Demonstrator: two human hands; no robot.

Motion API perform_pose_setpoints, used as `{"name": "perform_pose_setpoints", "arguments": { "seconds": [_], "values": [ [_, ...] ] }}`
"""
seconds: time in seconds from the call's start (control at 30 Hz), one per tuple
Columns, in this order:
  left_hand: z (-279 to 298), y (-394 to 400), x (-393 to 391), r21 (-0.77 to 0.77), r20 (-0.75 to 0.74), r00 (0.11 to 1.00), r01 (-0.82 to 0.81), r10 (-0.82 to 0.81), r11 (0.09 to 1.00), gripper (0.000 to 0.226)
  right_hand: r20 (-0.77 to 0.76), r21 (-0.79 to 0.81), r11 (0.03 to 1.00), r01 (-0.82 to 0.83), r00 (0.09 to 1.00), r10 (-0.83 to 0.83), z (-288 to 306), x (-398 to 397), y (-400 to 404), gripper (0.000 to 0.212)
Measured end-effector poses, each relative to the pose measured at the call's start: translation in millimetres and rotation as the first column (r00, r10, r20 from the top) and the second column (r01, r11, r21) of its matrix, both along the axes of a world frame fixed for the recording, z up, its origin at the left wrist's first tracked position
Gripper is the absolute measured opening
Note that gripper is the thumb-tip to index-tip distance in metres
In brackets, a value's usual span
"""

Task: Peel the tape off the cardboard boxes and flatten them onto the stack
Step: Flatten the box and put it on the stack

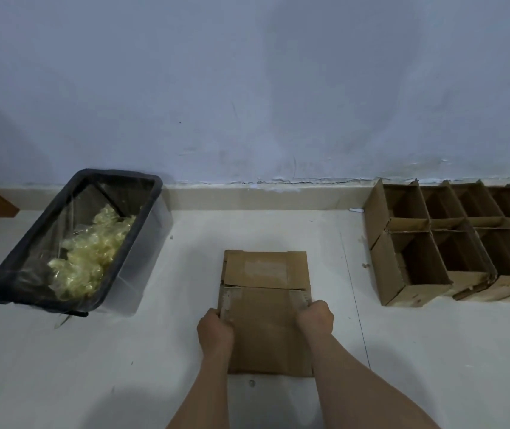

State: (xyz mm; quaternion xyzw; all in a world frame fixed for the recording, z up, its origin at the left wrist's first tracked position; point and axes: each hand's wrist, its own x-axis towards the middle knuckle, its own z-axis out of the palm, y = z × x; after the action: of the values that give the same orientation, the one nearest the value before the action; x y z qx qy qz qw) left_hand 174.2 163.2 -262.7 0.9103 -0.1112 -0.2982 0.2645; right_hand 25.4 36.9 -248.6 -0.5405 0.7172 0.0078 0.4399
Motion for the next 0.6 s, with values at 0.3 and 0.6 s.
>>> {"name": "perform_pose_setpoints", "arguments": {
  "seconds": [0.3,0.6],
  "values": [
    [-6,0,2,0.026,0.070,0.990,0.119,-0.120,0.993,0.016,-0.019,-0.024,1.000,0.010,1.000,-0.011,-4,-2,0,0.020],
    [53,-32,7,0.242,0.238,0.892,0.330,-0.385,0.913,0.040,-0.025,-0.095,0.995,-0.031,0.999,0.029,53,-4,-10,0.023]
  ]
}}
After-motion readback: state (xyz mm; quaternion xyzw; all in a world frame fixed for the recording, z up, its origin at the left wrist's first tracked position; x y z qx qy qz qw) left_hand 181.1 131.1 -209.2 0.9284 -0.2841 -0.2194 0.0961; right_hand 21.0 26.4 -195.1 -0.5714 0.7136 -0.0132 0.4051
